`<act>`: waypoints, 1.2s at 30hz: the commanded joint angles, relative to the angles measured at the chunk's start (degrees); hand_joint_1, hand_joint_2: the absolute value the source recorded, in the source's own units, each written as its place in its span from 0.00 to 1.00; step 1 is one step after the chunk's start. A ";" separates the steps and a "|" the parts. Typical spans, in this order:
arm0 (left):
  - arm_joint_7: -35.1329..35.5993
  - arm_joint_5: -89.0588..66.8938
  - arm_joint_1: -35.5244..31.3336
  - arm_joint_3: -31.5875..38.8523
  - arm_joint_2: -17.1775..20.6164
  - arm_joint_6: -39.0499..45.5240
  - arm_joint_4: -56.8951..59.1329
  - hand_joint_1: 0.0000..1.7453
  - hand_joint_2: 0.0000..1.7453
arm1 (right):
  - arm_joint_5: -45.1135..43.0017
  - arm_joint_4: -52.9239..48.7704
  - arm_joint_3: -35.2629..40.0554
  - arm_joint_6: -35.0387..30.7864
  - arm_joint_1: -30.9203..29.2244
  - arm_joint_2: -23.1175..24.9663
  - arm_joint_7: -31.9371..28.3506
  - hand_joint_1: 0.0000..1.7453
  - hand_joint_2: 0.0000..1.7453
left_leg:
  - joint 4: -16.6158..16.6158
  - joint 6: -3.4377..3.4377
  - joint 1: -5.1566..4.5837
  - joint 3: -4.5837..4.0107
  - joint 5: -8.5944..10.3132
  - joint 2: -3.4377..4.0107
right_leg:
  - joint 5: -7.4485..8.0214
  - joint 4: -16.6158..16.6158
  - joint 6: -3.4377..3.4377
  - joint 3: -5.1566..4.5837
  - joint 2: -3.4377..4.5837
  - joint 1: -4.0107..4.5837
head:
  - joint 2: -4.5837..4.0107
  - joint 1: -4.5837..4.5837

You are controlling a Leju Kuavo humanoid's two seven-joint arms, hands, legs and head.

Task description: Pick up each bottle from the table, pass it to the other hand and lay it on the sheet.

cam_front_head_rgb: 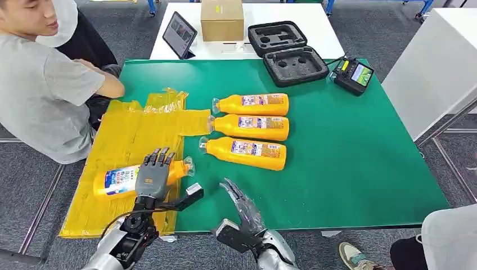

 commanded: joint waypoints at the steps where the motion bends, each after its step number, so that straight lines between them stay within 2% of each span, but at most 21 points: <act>1: -4.52 0.31 3.93 0.28 -1.41 -0.57 -7.75 0.00 0.00 | -1.12 4.25 0.82 -1.08 -2.74 -0.50 0.25 0.00 1.00 | -0.02 -0.05 0.01 0.05 -0.02 0.03 | -0.01 -0.01 -0.04 0.02 0.08 0.00 | 0.00 -0.02; 7: -16.53 10.43 6.24 1.68 -4.98 -0.57 -10.74 0.00 0.00 | -2.16 5.03 1.11 -1.96 -2.90 -1.07 -0.47 0.00 1.00 | 0.02 -0.03 0.00 -0.04 -0.03 -0.04 | -0.03 -0.01 -0.02 -0.01 -0.04 -0.01 | 0.00 0.00; 10: -23.21 19.98 5.43 -1.45 -5.72 -0.93 -7.76 0.00 0.00 | -2.89 5.76 1.18 -2.58 -3.06 -1.35 -0.75 0.00 1.00 | 0.01 -0.03 -0.02 -0.09 -0.01 -0.05 | -0.03 -0.01 -0.03 -0.05 -0.06 -0.03 | 0.00 0.00; 13: -23.20 27.61 6.47 -7.74 -3.89 -5.48 -10.34 0.00 0.00 | -3.87 6.39 1.64 -2.87 -3.02 -1.59 -1.51 0.00 1.00 | 0.01 -0.04 -0.02 -0.11 0.00 -0.08 | -0.03 -0.02 -0.04 -0.08 -0.10 -0.02 | 0.00 0.00; 16: -22.26 27.79 6.59 -9.97 -2.00 -3.82 -9.15 0.00 0.00 | -3.99 6.84 2.12 -2.88 -3.32 -1.38 -1.92 0.00 1.00 | -0.01 -0.10 0.00 0.00 -0.04 -0.02 | -0.04 -0.01 -0.09 -0.01 0.02 0.00 | 0.00 -0.02; 29: -24.61 33.27 7.10 -12.91 -1.13 -1.24 -10.22 0.00 0.00 | -3.94 6.65 2.53 -3.26 -3.38 -1.63 -1.10 0.00 1.00 | 0.00 -0.04 0.00 -0.11 -0.02 0.01 | -0.01 -0.02 -0.04 -0.10 0.00 -0.01 | 0.00 0.00; 30: -25.95 34.38 7.87 -13.13 -1.12 -0.57 -12.44 0.00 0.00 | -3.72 6.41 2.72 -3.46 -3.24 -1.72 -1.10 0.00 1.00 | 0.01 -0.08 0.01 -0.04 -0.05 -0.02 | -0.04 -0.01 -0.07 -0.03 0.00 0.01 | 0.00 0.00; 32: -32.22 34.63 11.68 -9.11 -3.26 -0.57 -21.89 0.00 0.00 | -4.41 4.84 2.64 -3.84 -2.46 -1.74 -2.45 0.00 1.00 | 0.02 -0.05 0.00 -0.12 -0.03 0.00 | -0.03 0.00 -0.05 -0.11 -0.01 -0.01 | 0.00 0.00; 33: -37.12 35.84 14.09 -6.51 -5.66 -0.57 -27.36 0.00 0.00 | -3.80 2.05 3.57 -5.93 -1.47 -2.07 -2.93 0.00 1.00 | 0.07 -0.08 0.01 -0.10 -0.08 0.00 | -0.07 0.04 -0.07 -0.09 0.02 0.00 | 0.00 0.00; 35: -38.10 39.41 16.80 -9.49 -5.80 -0.57 -36.42 0.00 0.00 | 0.77 -4.64 6.65 -15.28 0.51 -3.50 -2.93 0.00 1.00 | 0.15 -0.06 0.01 -0.22 -0.11 -0.05 | -0.11 0.10 -0.05 -0.19 -0.03 0.01 | 0.00 -0.02; 36: -38.10 41.84 18.30 -11.70 -5.41 -0.57 -42.67 0.00 0.00 | 16.77 -15.93 -3.30 -15.28 4.94 -0.91 -2.93 0.00 1.00 | 0.15 -0.04 0.01 -0.29 -0.08 -0.10 | -0.10 0.10 -0.03 -0.24 -0.11 0.01 | 0.00 0.00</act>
